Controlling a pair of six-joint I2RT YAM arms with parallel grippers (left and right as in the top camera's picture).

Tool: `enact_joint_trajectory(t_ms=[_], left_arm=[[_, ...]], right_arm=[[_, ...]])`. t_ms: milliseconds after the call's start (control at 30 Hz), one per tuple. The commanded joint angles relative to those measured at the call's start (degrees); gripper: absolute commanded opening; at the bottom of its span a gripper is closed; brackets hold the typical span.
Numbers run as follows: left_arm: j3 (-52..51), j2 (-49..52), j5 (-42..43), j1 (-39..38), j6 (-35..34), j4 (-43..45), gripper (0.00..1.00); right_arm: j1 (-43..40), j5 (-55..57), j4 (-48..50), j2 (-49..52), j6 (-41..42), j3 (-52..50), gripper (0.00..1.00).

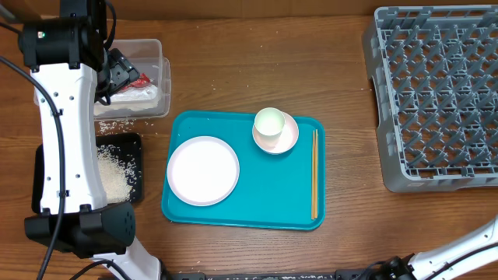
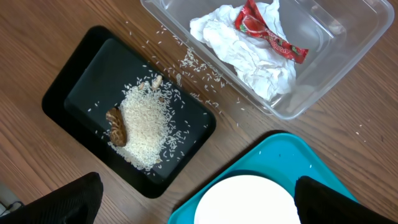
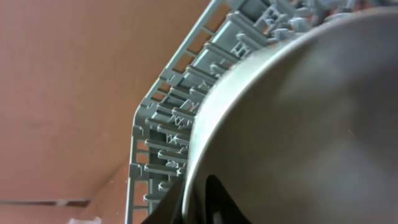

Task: Sort waste into correct bins and load items into the dishwasher
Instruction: 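Lower the bowl into the rack and open the right gripper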

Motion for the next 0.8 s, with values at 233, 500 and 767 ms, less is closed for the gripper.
enact_joint_trajectory(t_ms=[233, 500, 767], left_arm=[[0.31, 0.00, -0.96, 0.09, -0.55, -0.11, 1.00], [0.31, 0.00, -0.96, 0.09, -0.55, -0.11, 1.00], [0.31, 0.00, -0.96, 0.09, -0.55, -0.11, 1.00]], right_arm=[[-6.71, -1.92, -6.12, -1.33, 6.84, 0.15, 0.34], [-8.96, -1.55, -6.82, -10.19, 11.54, 0.17, 1.00], [-6.49, 2.51, -0.85, -16.52, 13.66, 0.17, 1.00]])
